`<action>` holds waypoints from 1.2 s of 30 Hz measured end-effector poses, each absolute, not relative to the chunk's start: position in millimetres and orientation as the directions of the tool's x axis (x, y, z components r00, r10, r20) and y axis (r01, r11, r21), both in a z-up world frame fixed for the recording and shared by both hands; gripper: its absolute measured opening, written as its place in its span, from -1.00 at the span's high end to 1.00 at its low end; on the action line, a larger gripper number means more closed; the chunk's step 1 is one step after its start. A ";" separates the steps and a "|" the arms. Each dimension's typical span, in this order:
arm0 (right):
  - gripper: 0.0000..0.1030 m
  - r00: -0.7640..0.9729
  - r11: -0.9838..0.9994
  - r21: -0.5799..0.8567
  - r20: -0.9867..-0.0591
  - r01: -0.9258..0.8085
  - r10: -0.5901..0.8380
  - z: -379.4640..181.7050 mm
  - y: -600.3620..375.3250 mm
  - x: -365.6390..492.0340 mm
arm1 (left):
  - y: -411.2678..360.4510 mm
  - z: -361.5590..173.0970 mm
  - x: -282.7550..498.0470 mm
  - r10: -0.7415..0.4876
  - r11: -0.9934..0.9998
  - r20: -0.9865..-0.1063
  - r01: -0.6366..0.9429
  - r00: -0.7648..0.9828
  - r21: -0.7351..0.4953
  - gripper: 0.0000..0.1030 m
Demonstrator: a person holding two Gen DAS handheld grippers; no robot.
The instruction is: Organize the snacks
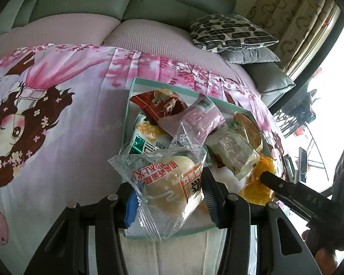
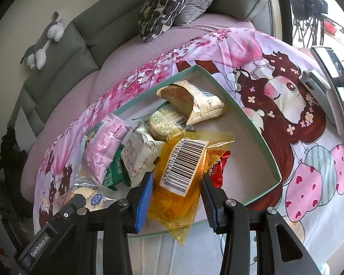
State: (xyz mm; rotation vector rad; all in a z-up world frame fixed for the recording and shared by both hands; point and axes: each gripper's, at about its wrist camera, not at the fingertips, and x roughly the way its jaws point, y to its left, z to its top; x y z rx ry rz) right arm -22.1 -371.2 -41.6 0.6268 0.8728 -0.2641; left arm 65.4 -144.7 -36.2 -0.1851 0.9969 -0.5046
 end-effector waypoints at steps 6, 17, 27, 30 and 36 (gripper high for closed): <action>0.04 0.620 0.799 0.393 -0.784 0.456 0.031 -42.2 -370.4 -23.3 | -144.2 -33.6 60.6 -0.468 0.880 -0.761 0.314 0.450 -0.356 -0.20; -0.54 0.622 0.812 0.377 -0.782 0.445 0.023 -35.0 -370.1 -30.6 | -134.1 -17.3 47.1 -0.425 0.902 -0.765 0.294 0.484 -0.315 -0.49; -0.99 0.612 0.839 0.336 -0.791 0.427 0.005 -29.9 -361.6 -37.0 | -111.4 8.5 33.8 -0.215 0.969 -0.763 0.232 0.610 -0.087 -0.79; -1.00 0.607 0.847 0.323 -0.795 0.422 0.001 -28.9 -358.1 -38.8 | -102.1 15.0 30.5 -0.123 0.980 -0.754 0.197 0.646 0.009 -0.79; -1.00 0.592 0.865 0.297 -0.806 0.405 0.000 -27.8 -348.3 -41.6 | -85.2 18.0 24.4 -0.020 0.983 -0.738 0.147 0.675 0.107 -0.81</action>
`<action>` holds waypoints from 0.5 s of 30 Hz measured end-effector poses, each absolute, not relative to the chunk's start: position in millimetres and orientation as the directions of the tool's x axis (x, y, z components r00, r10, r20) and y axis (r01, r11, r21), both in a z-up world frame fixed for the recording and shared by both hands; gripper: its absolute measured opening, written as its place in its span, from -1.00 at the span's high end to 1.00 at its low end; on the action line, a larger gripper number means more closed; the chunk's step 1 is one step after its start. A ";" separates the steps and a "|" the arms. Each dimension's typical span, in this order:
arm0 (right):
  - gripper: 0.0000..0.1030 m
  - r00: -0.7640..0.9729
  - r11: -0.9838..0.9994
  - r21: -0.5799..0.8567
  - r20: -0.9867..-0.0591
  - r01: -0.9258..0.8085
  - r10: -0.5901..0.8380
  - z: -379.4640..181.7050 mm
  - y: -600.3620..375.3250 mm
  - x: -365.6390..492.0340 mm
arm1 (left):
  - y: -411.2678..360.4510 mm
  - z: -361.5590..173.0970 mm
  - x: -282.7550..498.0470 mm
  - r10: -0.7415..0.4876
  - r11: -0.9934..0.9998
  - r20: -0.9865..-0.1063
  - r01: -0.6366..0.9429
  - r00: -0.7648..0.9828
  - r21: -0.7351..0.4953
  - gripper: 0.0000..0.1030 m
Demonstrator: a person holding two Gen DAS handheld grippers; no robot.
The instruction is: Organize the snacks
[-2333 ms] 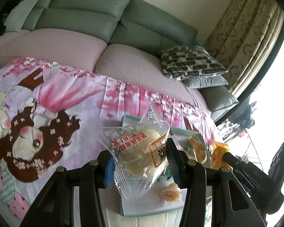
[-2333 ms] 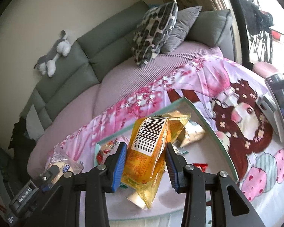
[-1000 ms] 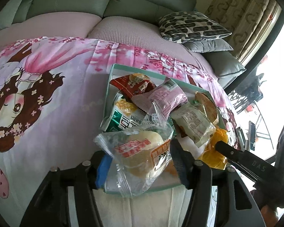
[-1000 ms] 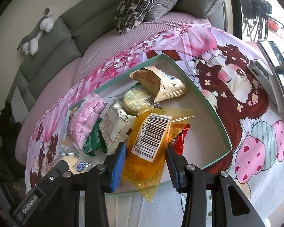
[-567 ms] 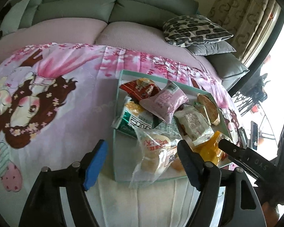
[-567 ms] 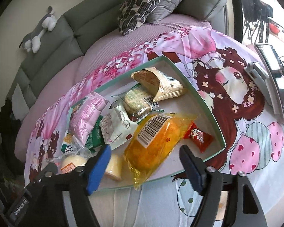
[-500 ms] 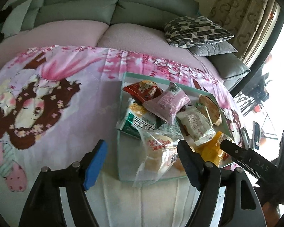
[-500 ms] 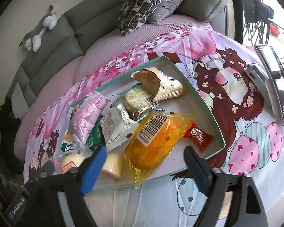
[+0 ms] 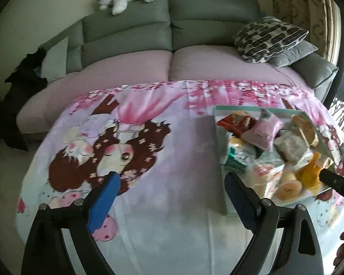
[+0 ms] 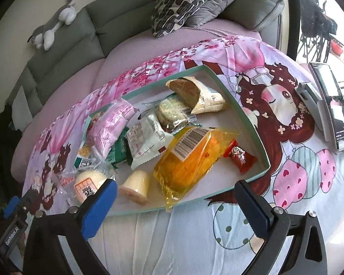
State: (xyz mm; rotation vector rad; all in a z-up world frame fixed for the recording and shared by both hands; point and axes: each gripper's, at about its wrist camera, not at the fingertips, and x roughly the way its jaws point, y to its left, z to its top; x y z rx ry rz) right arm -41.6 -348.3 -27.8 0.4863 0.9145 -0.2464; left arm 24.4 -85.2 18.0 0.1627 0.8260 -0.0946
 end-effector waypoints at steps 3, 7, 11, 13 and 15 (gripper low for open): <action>-1.00 0.591 0.873 0.287 -0.807 0.393 0.000 -26.9 -343.0 -43.7 | -76.6 16.2 22.0 0.008 0.984 -0.739 0.127 0.674 0.126 -0.87; -1.00 0.584 0.891 0.259 -0.812 0.373 -0.009 -25.6 -332.6 -45.5 | -63.5 16.7 17.7 0.044 0.986 -0.734 0.090 0.678 0.142 -0.89; -1.00 0.573 0.906 0.235 -0.820 0.352 -0.010 -26.6 -319.4 -46.0 | -52.7 16.4 14.6 0.057 0.989 -0.733 0.064 0.678 0.136 -0.93; -1.00 0.566 0.914 0.227 -0.824 0.336 -0.003 -28.7 -312.2 -45.5 | -48.3 14.6 13.3 0.050 0.991 -0.741 0.062 0.669 0.122 -0.94; -1.00 0.559 0.921 0.223 -0.829 0.320 0.006 -30.9 -304.7 -44.9 | -45.0 11.4 12.2 0.031 0.993 -0.751 0.066 0.659 0.099 -0.94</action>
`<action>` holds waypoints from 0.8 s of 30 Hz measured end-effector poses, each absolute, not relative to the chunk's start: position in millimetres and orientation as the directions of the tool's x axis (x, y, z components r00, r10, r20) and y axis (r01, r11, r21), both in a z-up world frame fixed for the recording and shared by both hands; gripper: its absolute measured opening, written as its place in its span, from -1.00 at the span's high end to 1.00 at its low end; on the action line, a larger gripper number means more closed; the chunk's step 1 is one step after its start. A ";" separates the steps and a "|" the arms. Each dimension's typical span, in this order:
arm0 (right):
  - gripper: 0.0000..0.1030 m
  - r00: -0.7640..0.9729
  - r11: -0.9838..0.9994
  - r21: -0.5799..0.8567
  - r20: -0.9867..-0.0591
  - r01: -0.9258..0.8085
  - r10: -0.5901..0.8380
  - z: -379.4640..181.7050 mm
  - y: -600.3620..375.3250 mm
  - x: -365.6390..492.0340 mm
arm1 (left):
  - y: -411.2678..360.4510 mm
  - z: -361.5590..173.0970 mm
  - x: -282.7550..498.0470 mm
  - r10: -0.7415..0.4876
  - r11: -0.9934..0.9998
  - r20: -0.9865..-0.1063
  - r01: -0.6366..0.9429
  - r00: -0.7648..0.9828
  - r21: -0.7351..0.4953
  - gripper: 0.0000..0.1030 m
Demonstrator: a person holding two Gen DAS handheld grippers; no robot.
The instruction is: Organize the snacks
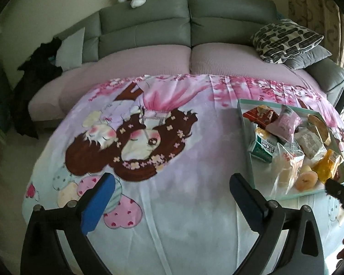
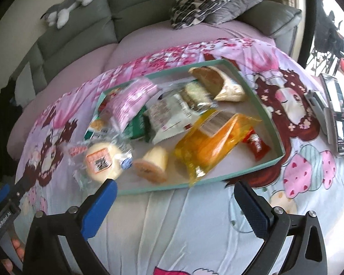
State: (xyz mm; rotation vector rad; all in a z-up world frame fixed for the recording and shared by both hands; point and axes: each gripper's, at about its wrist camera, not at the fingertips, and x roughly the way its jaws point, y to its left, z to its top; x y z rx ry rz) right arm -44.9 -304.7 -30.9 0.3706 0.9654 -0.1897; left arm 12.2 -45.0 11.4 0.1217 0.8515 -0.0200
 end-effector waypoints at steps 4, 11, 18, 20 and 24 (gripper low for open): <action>-1.00 0.549 0.935 0.199 -0.836 0.294 0.005 -32.9 -290.8 -43.8 | -42.8 2.5 11.9 0.046 0.993 -0.769 0.056 0.637 0.106 -0.94; -1.00 0.537 0.944 0.178 -0.844 0.277 0.002 -38.0 -281.2 -41.1 | -38.8 -9.2 11.0 0.133 0.985 -0.779 0.005 0.613 0.173 -0.94; -1.00 0.523 0.946 0.176 -0.852 0.273 0.008 -44.9 -278.2 -37.6 | -41.4 -17.5 11.3 0.145 0.982 -0.789 0.012 0.598 0.190 -0.94; -1.00 0.519 0.946 0.177 -0.855 0.272 0.010 -47.3 -277.7 -36.7 | -43.3 -20.1 11.7 0.148 0.980 -0.790 0.017 0.595 0.196 -0.94; -1.00 0.514 0.947 0.178 -0.857 0.269 0.015 -50.0 -277.2 -36.0 | -47.7 -22.8 11.4 0.160 0.976 -0.789 0.025 0.592 0.217 -0.94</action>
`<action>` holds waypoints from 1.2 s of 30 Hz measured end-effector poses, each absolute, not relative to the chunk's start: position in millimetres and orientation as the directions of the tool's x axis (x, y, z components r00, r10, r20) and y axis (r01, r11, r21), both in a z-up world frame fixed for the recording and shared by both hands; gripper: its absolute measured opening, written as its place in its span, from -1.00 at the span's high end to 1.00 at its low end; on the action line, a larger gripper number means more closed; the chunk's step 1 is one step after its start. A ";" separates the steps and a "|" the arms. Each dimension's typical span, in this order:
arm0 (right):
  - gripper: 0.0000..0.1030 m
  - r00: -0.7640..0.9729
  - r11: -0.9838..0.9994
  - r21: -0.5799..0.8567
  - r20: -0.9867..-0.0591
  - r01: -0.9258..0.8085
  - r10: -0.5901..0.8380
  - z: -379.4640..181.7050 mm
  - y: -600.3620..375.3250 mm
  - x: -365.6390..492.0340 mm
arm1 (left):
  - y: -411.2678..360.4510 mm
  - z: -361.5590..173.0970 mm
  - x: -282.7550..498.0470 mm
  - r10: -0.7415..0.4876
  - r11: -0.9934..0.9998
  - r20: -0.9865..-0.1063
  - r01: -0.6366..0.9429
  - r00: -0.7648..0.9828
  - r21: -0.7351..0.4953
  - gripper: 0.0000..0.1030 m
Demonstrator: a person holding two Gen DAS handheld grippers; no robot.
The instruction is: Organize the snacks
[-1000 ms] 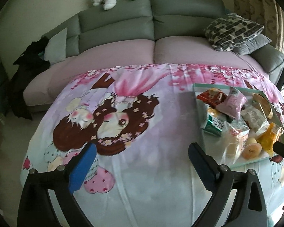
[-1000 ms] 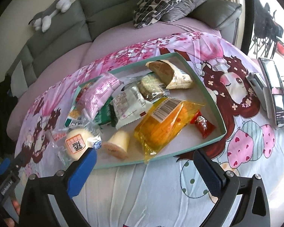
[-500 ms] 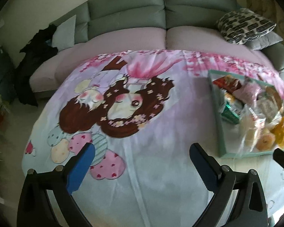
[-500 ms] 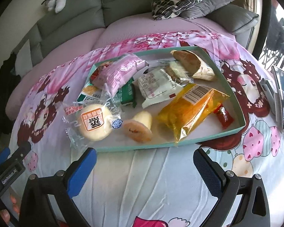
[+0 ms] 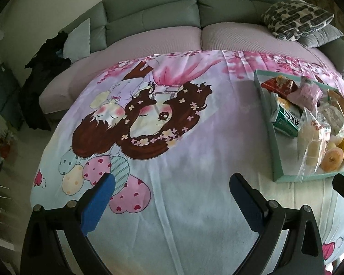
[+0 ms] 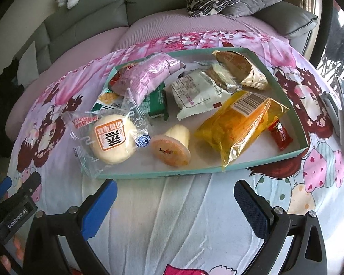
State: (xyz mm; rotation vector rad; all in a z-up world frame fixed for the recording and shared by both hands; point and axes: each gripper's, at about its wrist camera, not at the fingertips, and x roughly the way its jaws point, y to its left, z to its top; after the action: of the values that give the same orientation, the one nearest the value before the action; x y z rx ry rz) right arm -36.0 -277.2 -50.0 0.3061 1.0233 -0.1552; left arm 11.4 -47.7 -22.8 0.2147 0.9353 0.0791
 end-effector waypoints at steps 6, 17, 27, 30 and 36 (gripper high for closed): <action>-1.00 0.511 0.946 0.182 -0.859 0.268 0.021 -52.2 -277.9 -35.2 | -53.8 -26.0 11.9 0.149 0.975 -0.796 0.050 0.586 0.219 -0.94; -1.00 0.506 0.944 0.184 -0.862 0.274 0.021 -53.3 -279.3 -35.7 | -58.3 -30.1 11.7 0.136 0.975 -0.808 0.069 0.573 0.213 -0.94; -1.00 0.502 0.943 0.183 -0.865 0.279 0.019 -53.8 -279.3 -36.2 | -57.9 -29.8 11.6 0.128 0.976 -0.812 0.073 0.569 0.205 -0.94; -1.00 0.502 0.943 0.182 -0.865 0.278 0.019 -53.7 -279.4 -36.2 | -58.7 -29.6 11.1 0.127 0.976 -0.813 0.075 0.569 0.205 -0.94; -1.00 0.502 0.943 0.182 -0.865 0.278 0.019 -54.1 -279.4 -36.2 | -59.9 -29.8 10.7 0.125 0.976 -0.814 0.076 0.568 0.203 -0.94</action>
State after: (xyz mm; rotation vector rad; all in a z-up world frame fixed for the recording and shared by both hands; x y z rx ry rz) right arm -36.2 -279.4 -54.1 0.3170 1.0380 -0.1599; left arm 10.7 -59.9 -29.8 0.2257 0.9690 0.0289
